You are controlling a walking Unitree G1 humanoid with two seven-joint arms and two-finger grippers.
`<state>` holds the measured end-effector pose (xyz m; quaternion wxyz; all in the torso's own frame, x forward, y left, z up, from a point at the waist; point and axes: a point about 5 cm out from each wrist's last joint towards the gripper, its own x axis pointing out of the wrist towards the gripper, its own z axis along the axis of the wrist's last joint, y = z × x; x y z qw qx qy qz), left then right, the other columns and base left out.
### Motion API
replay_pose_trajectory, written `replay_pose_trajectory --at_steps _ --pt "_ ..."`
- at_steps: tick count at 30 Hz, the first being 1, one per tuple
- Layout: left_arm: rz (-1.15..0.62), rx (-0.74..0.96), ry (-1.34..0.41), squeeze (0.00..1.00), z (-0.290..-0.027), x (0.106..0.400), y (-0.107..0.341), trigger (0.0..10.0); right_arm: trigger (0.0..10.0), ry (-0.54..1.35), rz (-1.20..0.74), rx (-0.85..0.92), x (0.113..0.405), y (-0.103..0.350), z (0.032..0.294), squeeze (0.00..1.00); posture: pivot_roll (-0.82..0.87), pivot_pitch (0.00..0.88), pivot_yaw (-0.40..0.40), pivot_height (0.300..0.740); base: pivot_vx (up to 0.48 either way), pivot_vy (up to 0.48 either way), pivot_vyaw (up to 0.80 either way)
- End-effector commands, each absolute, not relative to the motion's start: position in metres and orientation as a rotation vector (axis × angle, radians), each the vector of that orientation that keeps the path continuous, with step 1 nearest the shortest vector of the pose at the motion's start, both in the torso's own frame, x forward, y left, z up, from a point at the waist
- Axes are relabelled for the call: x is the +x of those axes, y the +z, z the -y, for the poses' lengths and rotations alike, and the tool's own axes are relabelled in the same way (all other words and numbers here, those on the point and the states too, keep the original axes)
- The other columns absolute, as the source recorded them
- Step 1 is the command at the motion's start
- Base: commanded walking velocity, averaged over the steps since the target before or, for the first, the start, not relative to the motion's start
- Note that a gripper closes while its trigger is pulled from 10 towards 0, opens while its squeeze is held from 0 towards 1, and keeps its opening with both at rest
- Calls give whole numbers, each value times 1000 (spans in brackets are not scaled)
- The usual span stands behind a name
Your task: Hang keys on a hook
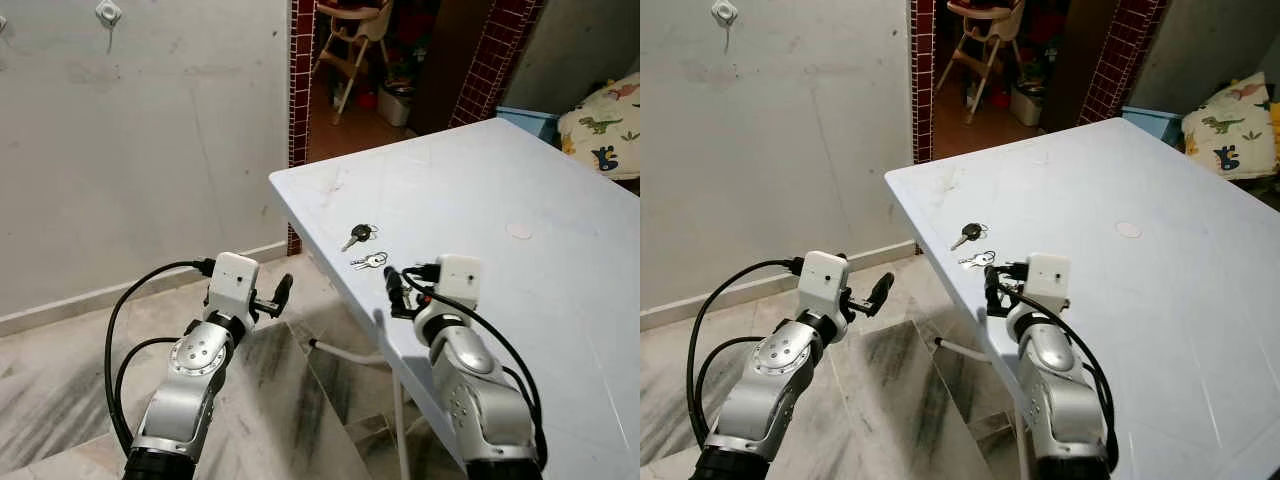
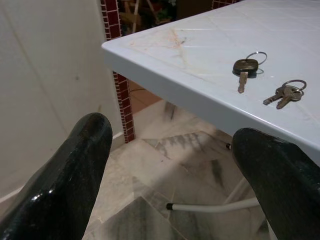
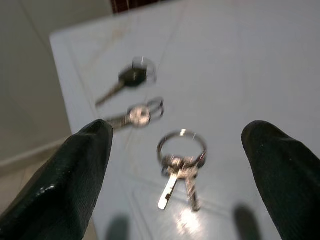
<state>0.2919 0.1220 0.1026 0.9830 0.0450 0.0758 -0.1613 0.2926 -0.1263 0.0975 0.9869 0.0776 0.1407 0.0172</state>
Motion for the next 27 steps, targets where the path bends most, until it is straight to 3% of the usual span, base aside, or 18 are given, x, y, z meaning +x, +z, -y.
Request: replay_pose_trajectory --at_steps 1,9,21,27 --pt "-140 99 -350 0 -116 296 110 10000 10000 33 -280 150 297 97 123 0 94 0 -55 740 0 0 0" --pt "-127 84 -332 0 -115 301 114 10000 10000 28 -221 99 303 105 132 0 100 0 -76 740 0 0 0" --pt "-131 70 -291 0 -118 299 113 10000 10000 18 -199 80 313 108 140 0 122 0 -109 740 0 0 779" --pt "-199 52 -384 0 -115 294 102 10000 10000 -47 -220 77 308 104 147 0 127 0 -115 740 0 0 0"
